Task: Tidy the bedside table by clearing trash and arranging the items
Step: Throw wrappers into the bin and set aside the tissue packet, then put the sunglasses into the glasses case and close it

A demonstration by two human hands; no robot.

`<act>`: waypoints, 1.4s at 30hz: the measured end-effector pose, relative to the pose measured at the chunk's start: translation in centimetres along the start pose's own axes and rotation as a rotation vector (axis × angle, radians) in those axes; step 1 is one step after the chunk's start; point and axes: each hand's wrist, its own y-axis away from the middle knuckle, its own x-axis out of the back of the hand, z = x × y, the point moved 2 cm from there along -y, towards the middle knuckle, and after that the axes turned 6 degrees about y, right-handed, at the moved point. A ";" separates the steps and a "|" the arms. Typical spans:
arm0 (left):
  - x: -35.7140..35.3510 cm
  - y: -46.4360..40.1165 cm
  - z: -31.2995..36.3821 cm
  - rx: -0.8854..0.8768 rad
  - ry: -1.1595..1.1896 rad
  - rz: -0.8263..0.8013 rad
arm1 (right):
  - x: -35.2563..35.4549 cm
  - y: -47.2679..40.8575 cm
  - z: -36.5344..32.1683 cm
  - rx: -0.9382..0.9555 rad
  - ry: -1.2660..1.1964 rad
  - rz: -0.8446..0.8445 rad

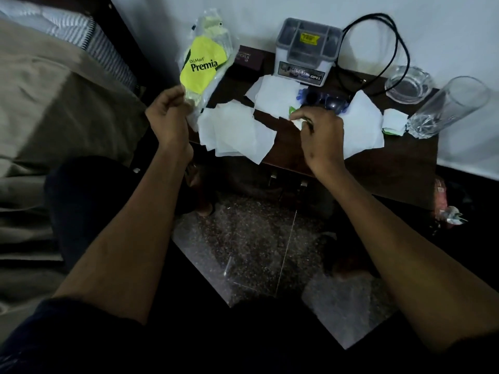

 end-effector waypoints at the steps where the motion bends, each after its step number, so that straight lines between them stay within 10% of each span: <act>1: -0.4 0.5 0.0 -0.012 0.008 -0.020 | 0.9 0.1 -0.1 -0.014 -0.054 0.020; 10: -12.6 14.6 -1.4 -0.335 -0.266 -0.481 | 9.0 1.2 2.4 -0.577 -1.014 0.016; 21: -22.0 29.9 -6.6 -0.271 -0.286 -1.072 | 17.2 8.3 11.3 -0.489 -0.710 0.240; 30: -24.0 35.2 -9.7 -0.083 -0.418 -1.336 | 24.3 13.1 22.2 -0.801 0.141 0.504; 42: -18.5 25.6 0.4 -0.116 -0.455 -1.214 | 17.9 11.9 33.8 -1.054 0.103 -0.036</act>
